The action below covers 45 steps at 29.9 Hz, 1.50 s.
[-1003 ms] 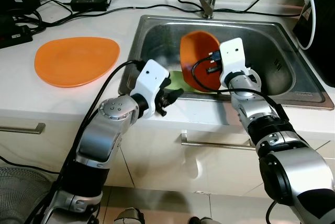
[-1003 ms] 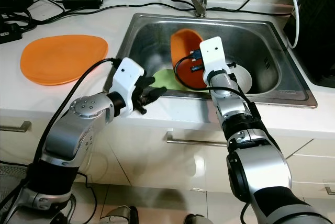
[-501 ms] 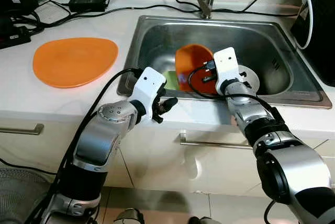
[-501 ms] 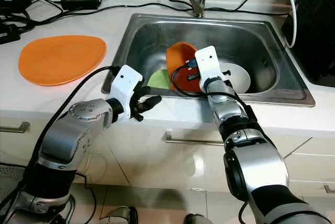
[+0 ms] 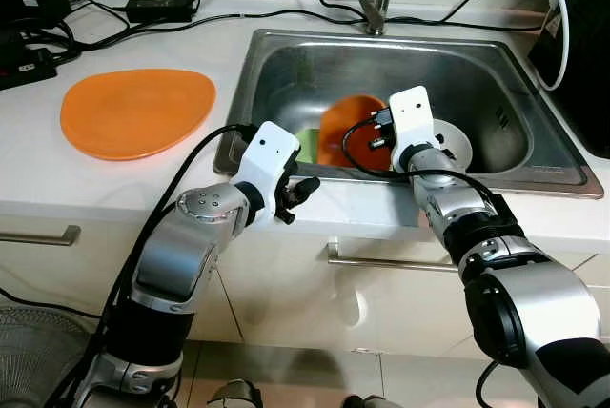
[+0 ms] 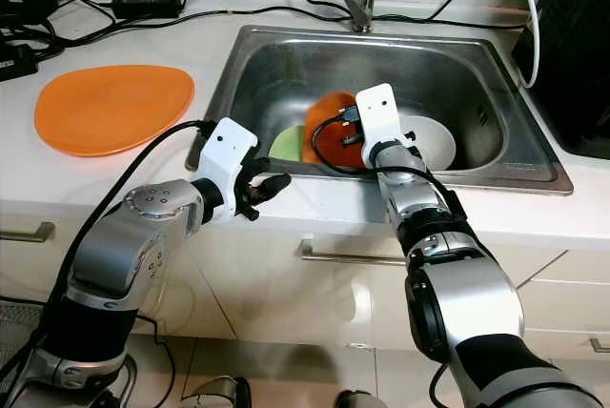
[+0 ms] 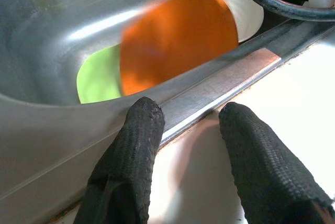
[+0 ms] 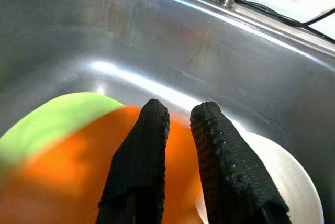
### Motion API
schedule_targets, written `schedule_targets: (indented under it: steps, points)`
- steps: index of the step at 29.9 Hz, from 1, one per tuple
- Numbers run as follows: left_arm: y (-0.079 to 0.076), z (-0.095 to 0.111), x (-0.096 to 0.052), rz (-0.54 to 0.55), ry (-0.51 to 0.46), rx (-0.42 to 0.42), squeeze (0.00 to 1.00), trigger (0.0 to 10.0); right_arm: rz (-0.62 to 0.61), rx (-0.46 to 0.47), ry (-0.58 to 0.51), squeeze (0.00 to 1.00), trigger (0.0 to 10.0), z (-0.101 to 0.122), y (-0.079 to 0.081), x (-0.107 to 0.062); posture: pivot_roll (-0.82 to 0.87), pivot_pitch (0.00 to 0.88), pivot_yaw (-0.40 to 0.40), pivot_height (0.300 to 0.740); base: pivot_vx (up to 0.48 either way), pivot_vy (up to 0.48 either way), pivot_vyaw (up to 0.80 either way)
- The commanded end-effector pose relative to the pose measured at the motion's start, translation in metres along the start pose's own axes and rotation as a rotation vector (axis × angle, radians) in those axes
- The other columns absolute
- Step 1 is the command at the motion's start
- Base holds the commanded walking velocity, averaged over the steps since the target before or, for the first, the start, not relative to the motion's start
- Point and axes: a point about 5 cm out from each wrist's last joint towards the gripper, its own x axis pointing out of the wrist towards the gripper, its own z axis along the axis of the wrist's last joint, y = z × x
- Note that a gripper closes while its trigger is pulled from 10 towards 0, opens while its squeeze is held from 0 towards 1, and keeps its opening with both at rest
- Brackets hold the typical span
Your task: Kitchen organization
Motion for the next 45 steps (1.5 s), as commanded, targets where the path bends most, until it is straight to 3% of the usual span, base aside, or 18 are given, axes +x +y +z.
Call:
schedule_targets:
  steps: [1,7,10,15,17,21,25,29,30,38,39,40,45]
  points:
    - [0.002,0.0,-0.001,0.008,0.008,-0.002,0.0,10.0,0.003,0.015,-0.012,0.0,10.0,0.006,0.001,0.002,0.14,0.078,-0.014,0.74,0.0,0.0,0.0]
    - [0.008,0.013,-0.001,0.079,-0.104,0.056,0.0,10.0,-0.042,-0.005,-0.145,0.0,10.0,0.03,-0.005,0.003,0.13,0.077,-0.013,0.74,0.0,0.0,0.0]
    - [0.016,0.023,-0.001,0.165,-0.169,0.092,0.0,10.0,-0.057,0.04,-0.235,0.0,10.0,0.047,-0.009,0.004,0.13,0.077,-0.013,0.74,0.0,0.0,0.0]
    - [0.032,0.033,-0.004,0.353,-0.216,0.28,0.0,10.0,-0.031,0.198,-0.377,0.0,10.0,0.074,-0.011,0.001,0.12,0.082,-0.013,0.74,0.0,0.0,0.0]
    - [0.039,0.034,-0.006,0.431,-0.188,0.417,0.0,10.0,0.01,0.293,-0.42,0.0,10.0,0.08,-0.009,-0.002,0.12,0.084,-0.012,0.74,0.0,0.0,0.0]
    - [0.048,0.028,-0.008,0.499,-0.128,0.573,0.0,10.0,0.027,0.427,-0.417,0.0,10.0,0.076,-0.007,-0.006,0.12,0.085,-0.011,0.74,0.0,0.0,0.0]
    - [0.059,0.02,-0.011,0.577,-0.059,0.673,0.0,10.0,0.021,0.517,-0.366,0.0,10.0,0.057,-0.005,-0.011,0.11,0.088,-0.007,0.74,0.0,0.0,0.0]
    - [0.067,0.016,-0.013,0.639,-0.003,0.743,0.0,10.0,0.023,0.564,-0.318,0.0,10.0,0.041,-0.001,-0.014,0.11,0.087,-0.007,0.74,0.0,0.0,0.0]
    - [0.071,0.013,-0.014,0.658,0.028,0.793,0.0,10.0,0.025,0.581,-0.282,0.0,10.0,0.03,0.004,-0.017,0.11,0.085,-0.005,0.74,0.0,0.0,0.0]
    - [0.083,0.008,-0.02,0.714,0.108,0.887,0.0,10.0,0.052,0.623,-0.243,0.0,10.0,0.024,0.016,-0.021,0.11,0.073,0.0,0.74,0.0,0.0,0.0]
    - [0.083,0.007,-0.02,0.709,0.117,0.884,0.74,10.0,0.053,0.625,-0.242,0.0,10.0,0.024,0.016,-0.021,0.11,0.072,-0.001,0.74,0.0,0.0,0.0]
    - [0.084,0.005,-0.021,0.703,0.132,0.884,1.0,10.0,0.055,0.627,-0.241,0.0,10.0,0.025,0.016,-0.021,0.11,0.07,-0.001,0.74,0.0,0.0,0.0]
    - [0.086,-0.003,-0.022,0.684,0.198,0.903,1.0,10.0,0.066,0.631,-0.236,0.0,10.0,0.028,0.018,-0.021,0.12,0.067,-0.003,0.74,0.0,0.0,0.0]
